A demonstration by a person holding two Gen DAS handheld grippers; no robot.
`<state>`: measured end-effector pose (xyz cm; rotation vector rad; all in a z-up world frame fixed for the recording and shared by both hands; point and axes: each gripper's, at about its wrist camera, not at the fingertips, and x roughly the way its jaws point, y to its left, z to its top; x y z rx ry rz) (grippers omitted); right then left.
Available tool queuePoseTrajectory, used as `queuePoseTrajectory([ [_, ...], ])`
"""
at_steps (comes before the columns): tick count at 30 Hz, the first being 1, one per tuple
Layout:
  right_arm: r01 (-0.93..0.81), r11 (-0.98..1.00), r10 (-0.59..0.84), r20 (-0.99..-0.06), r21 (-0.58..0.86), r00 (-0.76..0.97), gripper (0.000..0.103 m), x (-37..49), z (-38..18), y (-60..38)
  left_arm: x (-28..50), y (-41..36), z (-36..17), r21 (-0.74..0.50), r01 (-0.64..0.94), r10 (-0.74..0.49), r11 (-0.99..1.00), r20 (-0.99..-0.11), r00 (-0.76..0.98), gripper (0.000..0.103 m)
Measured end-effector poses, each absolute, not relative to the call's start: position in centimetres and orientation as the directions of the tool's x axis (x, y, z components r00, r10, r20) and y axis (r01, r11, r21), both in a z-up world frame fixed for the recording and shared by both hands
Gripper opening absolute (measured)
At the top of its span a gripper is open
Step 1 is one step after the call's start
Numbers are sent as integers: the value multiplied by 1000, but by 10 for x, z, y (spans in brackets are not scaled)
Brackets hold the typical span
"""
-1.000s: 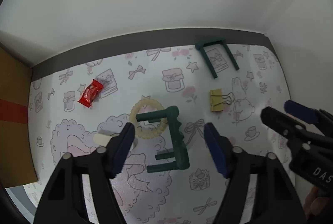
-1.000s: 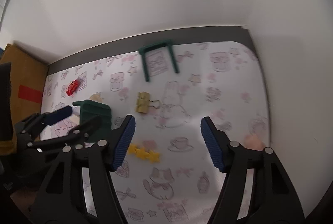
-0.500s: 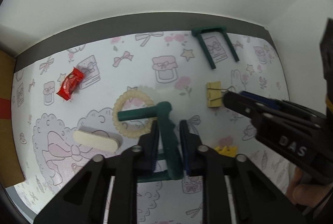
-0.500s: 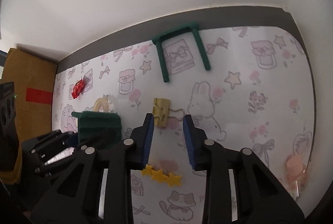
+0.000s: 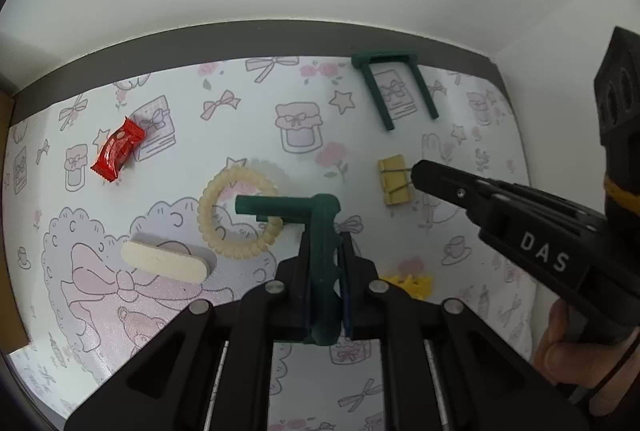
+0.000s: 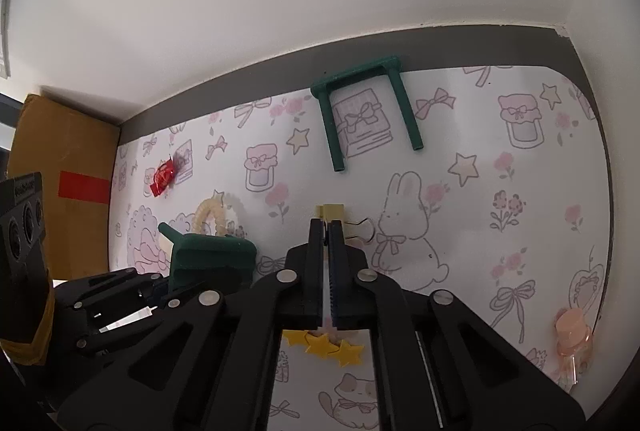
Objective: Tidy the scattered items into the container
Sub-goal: 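Grasp the green plastic stool with the left tool while the right tool grasps the yellow binder clip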
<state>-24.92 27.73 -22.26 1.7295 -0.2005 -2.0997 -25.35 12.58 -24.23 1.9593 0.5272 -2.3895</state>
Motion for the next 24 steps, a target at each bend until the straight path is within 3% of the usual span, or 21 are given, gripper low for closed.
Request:
queuePoseTrajectory([
  [20,232,-913,-386,-894,336,-225,1,-228,-173,269,-228,106,-191,-270,197,198,-942,-926,-321,11],
  [22,239,-911,-390,-890,336,-237,1,-224,-164,265,-225,104,-184,-235,59,207,-970,-930,-302,11],
  [24,242,-909,-395,-885,338,-246,1,-220,-155,262,-222,101,-175,-236,54,207,-970,-926,-316,11],
])
